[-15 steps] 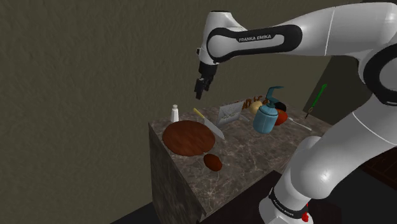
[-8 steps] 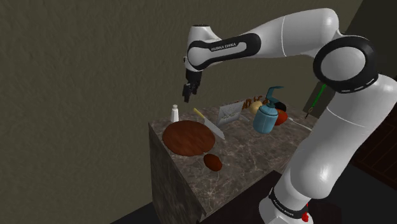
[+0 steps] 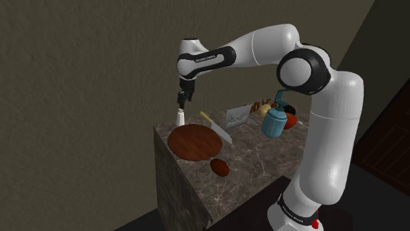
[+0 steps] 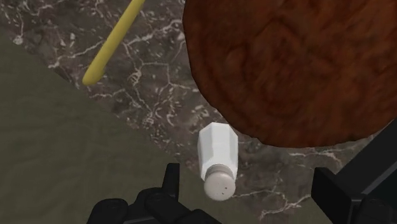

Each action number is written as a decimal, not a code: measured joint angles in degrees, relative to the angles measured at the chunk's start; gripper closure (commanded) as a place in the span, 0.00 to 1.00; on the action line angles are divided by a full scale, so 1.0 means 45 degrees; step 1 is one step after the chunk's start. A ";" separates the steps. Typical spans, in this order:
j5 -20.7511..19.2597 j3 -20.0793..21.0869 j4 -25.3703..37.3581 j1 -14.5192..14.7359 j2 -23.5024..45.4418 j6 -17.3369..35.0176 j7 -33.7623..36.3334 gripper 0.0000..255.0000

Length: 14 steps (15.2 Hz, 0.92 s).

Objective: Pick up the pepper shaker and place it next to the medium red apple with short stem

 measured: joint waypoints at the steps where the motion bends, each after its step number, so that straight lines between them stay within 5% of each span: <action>1: 0.0020 0.0015 0.0532 -0.0007 0.0596 0.0003 -0.0054 0.00; 14: 0.0052 0.0012 0.0752 -0.0102 0.1889 0.0997 -0.0192 0.00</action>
